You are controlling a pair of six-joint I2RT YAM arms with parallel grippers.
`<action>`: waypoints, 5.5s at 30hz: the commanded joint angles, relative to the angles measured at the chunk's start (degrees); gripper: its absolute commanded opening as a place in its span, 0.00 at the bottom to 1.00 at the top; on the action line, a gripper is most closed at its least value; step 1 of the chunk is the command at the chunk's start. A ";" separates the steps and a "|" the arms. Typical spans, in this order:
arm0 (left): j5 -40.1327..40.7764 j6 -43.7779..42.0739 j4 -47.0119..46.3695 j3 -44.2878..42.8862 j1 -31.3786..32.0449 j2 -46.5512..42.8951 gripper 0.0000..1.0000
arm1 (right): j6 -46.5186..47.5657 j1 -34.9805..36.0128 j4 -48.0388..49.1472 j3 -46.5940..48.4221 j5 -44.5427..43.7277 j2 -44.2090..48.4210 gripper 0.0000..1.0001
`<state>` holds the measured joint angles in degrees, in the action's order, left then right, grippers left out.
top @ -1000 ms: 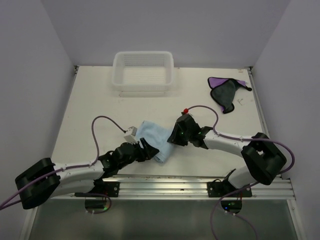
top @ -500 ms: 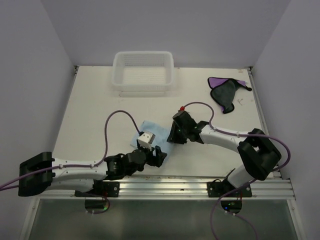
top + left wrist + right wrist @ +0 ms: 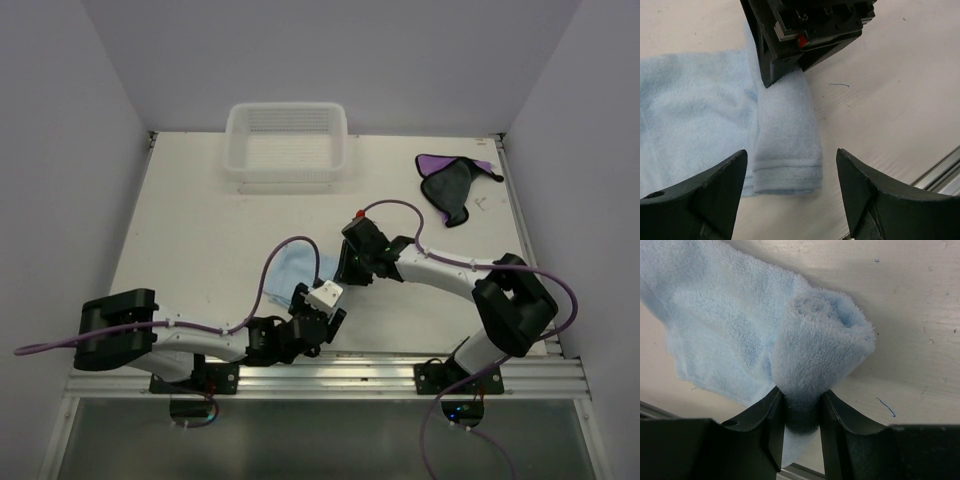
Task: Roll the towels
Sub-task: Roll the towel
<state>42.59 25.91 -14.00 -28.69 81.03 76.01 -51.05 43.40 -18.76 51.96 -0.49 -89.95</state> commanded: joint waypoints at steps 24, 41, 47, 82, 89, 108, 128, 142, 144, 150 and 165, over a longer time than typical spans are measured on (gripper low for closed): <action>1.18 -3.24 -9.99 -3.13 1.41 9.15 0.73 | 2.09 -0.24 -3.30 4.02 0.23 -1.45 0.34; 4.25 0.54 -7.54 -5.59 1.23 15.83 0.49 | 2.44 -0.51 -4.35 4.90 0.23 -1.01 0.34; 5.93 3.26 -3.76 -6.73 0.88 18.03 0.56 | 2.79 -0.68 -4.88 5.08 0.23 -0.93 0.34; -11.03 9.68 -14.30 3.46 -8.17 8.81 0.00 | 7.89 -7.62 -6.37 6.57 0.67 -5.32 0.47; -19.28 13.89 -19.91 7.50 -11.51 5.21 0.00 | 9.91 -10.00 -7.51 8.50 0.58 -7.52 0.52; -27.38 31.30 -27.66 16.56 -18.10 5.03 0.00 | 14.66 -12.64 -12.00 14.40 -4.25 -3.05 0.67; -40.12 41.23 -32.85 18.67 -27.24 6.96 0.00 | 3.42 -11.85 14.62 -17.14 2.17 22.35 0.73; -45.23 48.35 -35.92 18.76 -30.15 9.33 0.00 | -3.71 -4.29 33.52 -27.53 -0.56 23.34 0.79; -44.79 49.75 -35.92 18.76 -30.23 9.51 0.00 | -4.23 -3.85 34.32 -27.01 -0.74 21.84 0.78; -45.84 52.66 -37.67 18.23 -30.23 11.61 0.00 | -4.33 -2.88 36.43 -24.81 0.14 18.06 0.78; -45.93 56.35 -41.11 19.20 -30.67 12.15 0.00 | -7.31 -1.65 43.37 -26.12 1.46 11.03 0.86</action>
<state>-2.98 81.30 -55.64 -10.46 50.83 89.17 -57.25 41.30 20.16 25.17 1.08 -77.91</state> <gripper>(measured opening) 0.264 0.859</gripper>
